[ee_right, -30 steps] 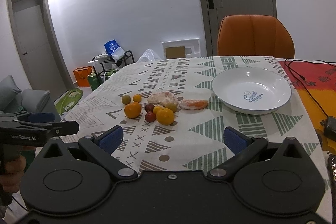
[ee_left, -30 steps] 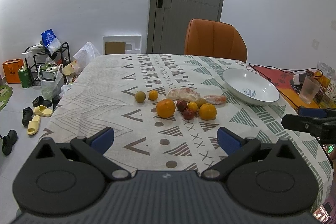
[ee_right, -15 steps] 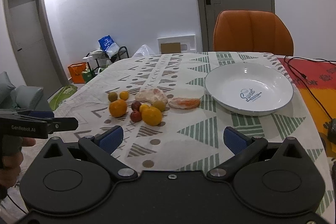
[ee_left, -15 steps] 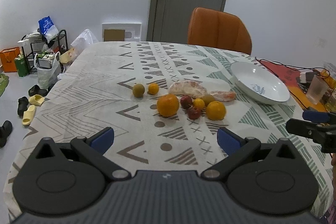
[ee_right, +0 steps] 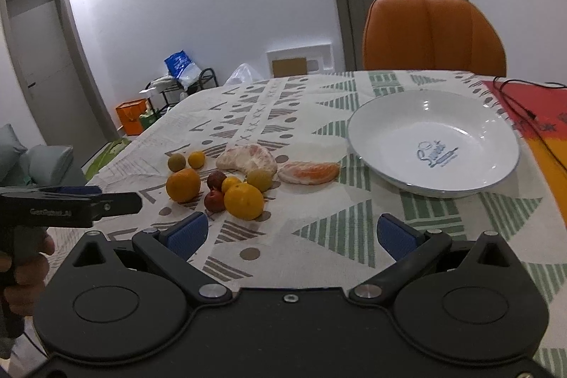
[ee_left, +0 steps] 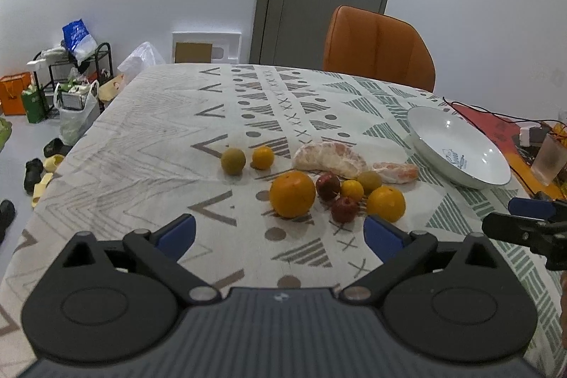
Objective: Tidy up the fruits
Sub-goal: 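Grasp a large orange with the left tool while the right tool grasps another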
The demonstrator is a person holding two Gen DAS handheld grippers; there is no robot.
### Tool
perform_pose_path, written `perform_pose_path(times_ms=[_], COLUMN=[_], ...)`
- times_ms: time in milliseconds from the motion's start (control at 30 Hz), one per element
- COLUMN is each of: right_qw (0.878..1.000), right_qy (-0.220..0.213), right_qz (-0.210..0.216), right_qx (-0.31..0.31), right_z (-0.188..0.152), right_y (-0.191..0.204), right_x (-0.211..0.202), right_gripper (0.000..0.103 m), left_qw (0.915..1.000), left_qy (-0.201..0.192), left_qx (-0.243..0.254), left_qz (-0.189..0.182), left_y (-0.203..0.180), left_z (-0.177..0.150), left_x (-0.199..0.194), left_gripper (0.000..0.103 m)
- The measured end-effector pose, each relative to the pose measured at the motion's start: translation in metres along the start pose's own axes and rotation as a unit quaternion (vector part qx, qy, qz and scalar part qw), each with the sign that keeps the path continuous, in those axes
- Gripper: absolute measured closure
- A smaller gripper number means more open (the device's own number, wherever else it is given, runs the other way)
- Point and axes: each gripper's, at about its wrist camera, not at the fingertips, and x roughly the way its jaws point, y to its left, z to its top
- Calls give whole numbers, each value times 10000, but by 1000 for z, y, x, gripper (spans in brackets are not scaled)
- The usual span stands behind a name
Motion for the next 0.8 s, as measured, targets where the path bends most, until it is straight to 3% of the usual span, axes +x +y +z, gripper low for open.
perform_pose_path(times_ms=[167, 467, 667, 800], right_qw=[9999, 9995, 9986, 9980], right_qy=[47, 165, 305, 382], right_qz=[121, 211, 419, 476], right_qx=[30, 143, 114, 166], right_z=[2, 10, 13, 16], right_y=[-3, -9, -6, -5], right_x=[13, 39, 55, 64], right_gripper=[0, 0, 6, 7], left_qw=[10000, 9999, 9997, 9994], left_qy=[33, 102, 238, 278], left_qx=[-18, 6, -6, 53], left_qz=[22, -32, -111, -190], left_y=[2, 4, 4, 2], left_z=[3, 10, 12, 14], left_x=[15, 39, 56, 65], left_gripper=[9, 10, 30, 36])
